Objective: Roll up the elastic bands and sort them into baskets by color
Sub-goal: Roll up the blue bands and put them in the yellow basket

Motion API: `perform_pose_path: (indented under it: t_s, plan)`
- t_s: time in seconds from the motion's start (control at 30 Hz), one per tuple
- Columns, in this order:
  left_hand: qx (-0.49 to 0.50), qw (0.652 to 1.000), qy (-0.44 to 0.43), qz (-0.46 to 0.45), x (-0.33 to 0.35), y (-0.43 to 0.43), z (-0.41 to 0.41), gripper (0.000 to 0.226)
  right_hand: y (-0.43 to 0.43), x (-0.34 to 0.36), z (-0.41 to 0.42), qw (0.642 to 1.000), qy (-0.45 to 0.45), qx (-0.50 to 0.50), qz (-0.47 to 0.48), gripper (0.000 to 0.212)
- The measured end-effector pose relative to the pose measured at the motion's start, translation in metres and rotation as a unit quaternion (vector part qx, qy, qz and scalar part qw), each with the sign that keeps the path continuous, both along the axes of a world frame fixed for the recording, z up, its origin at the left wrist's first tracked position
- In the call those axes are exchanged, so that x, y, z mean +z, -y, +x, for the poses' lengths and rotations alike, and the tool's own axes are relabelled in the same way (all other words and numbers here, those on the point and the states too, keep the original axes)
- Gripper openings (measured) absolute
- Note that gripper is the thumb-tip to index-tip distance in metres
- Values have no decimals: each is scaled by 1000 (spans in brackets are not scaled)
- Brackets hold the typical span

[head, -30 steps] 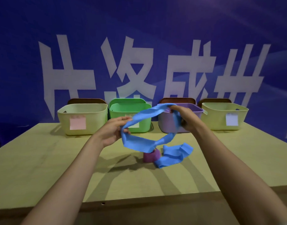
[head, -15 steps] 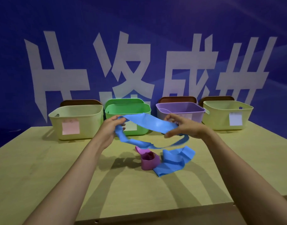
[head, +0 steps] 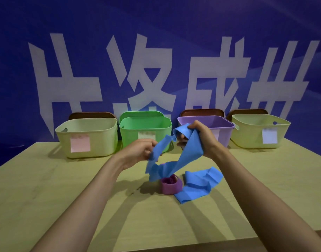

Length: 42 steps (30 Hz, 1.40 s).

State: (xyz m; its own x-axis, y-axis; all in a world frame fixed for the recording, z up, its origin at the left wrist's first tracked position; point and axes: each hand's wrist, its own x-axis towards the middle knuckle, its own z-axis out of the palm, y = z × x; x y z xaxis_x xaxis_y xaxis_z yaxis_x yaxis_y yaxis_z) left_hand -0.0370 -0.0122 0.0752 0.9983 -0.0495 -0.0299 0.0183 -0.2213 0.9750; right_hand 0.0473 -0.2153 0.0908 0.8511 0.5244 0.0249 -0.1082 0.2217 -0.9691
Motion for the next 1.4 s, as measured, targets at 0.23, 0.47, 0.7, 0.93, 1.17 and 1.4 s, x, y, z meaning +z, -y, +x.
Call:
perform_pose_path:
  t_s: [0.23,0.47,0.7,0.93,1.17,1.4]
  plan:
    - [-16,981,64,-184,6,20,0,31,-9,11,-7,998,24,-23,-58,25]
    - [78,941,207,-256,37,23,7,14,-7,-19,10,881,334,-25,-335,11]
    - [75,910,260,-313,47,20,7,36,-19,-55,7,895,240,-67,-370,18]
    - [135,948,223,-181,35,16,8,51,-25,-56,-14,996,76,9,-43,38]
    - [127,957,228,-127,29,16,9,66,-52,-60,-21,952,230,-60,-192,28]
    - [184,902,262,-291,43,-5,7,59,-56,-80,-1,930,198,-167,-262,8]
